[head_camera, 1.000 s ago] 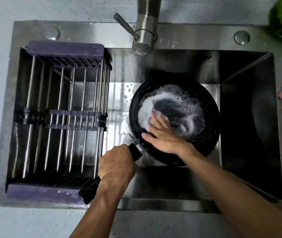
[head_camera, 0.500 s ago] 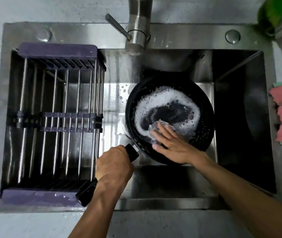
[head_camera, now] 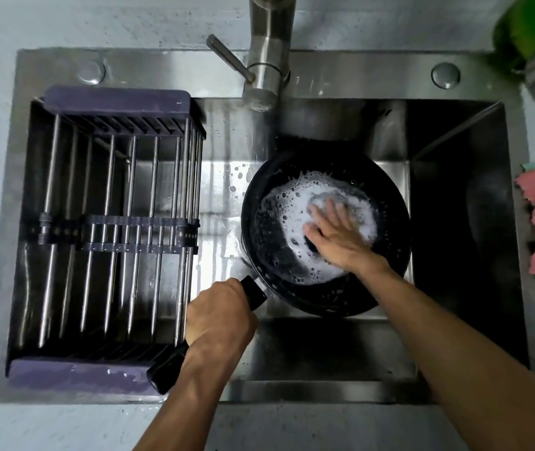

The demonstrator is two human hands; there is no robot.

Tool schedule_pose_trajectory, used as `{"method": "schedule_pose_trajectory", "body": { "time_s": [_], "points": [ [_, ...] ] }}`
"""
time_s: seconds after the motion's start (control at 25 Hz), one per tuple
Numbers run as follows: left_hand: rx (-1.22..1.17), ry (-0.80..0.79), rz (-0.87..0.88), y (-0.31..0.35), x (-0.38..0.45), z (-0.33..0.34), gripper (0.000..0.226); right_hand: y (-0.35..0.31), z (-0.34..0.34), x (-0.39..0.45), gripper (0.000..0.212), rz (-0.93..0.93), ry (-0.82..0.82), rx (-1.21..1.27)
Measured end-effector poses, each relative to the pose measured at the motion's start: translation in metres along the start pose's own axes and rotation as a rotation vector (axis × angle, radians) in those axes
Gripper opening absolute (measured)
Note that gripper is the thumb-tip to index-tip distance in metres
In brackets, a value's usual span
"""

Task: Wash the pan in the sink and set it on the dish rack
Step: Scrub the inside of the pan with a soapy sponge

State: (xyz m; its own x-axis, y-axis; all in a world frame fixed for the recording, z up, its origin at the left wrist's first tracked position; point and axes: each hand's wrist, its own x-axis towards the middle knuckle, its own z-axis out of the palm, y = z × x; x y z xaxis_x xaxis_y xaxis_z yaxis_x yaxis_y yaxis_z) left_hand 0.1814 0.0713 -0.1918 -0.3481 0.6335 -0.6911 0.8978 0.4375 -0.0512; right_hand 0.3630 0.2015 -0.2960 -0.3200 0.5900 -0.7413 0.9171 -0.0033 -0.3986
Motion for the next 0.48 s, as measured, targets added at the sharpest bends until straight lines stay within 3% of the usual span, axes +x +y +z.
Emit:
{"method": "schedule_pose_trajectory", "body": {
  "time_s": [0.08, 0.16, 0.2, 0.32, 0.4, 0.48],
  "points": [
    [-0.005, -0.001, -0.004, 0.001, 0.0, -0.001, 0.03, -0.053, 0.02, 0.009, 0.065, -0.141, -0.002, 0.015],
    [0.008, 0.0, -0.002, 0.0, 0.002, -0.002, 0.03, -0.056, 0.039, 0.0, 0.06, -0.278, -0.084, 0.074],
    [0.008, -0.005, 0.002, 0.0, 0.001, -0.003, 0.03, -0.035, 0.041, -0.005, 0.057, -0.289, -0.077, 0.019],
    [0.01, -0.007, 0.009, 0.001, -0.001, -0.003, 0.031, -0.006, 0.04, -0.023, 0.054, -0.091, -0.05, -0.065],
    [0.018, -0.008, 0.007, 0.001, 0.0, -0.002, 0.032, -0.049, 0.046, -0.037, 0.055, -0.225, -0.152, 0.183],
    [0.025, -0.007, 0.009, -0.001, 0.001, -0.001, 0.031, -0.096, 0.04, -0.032, 0.056, -0.37, -0.13, 0.571]
  ]
}}
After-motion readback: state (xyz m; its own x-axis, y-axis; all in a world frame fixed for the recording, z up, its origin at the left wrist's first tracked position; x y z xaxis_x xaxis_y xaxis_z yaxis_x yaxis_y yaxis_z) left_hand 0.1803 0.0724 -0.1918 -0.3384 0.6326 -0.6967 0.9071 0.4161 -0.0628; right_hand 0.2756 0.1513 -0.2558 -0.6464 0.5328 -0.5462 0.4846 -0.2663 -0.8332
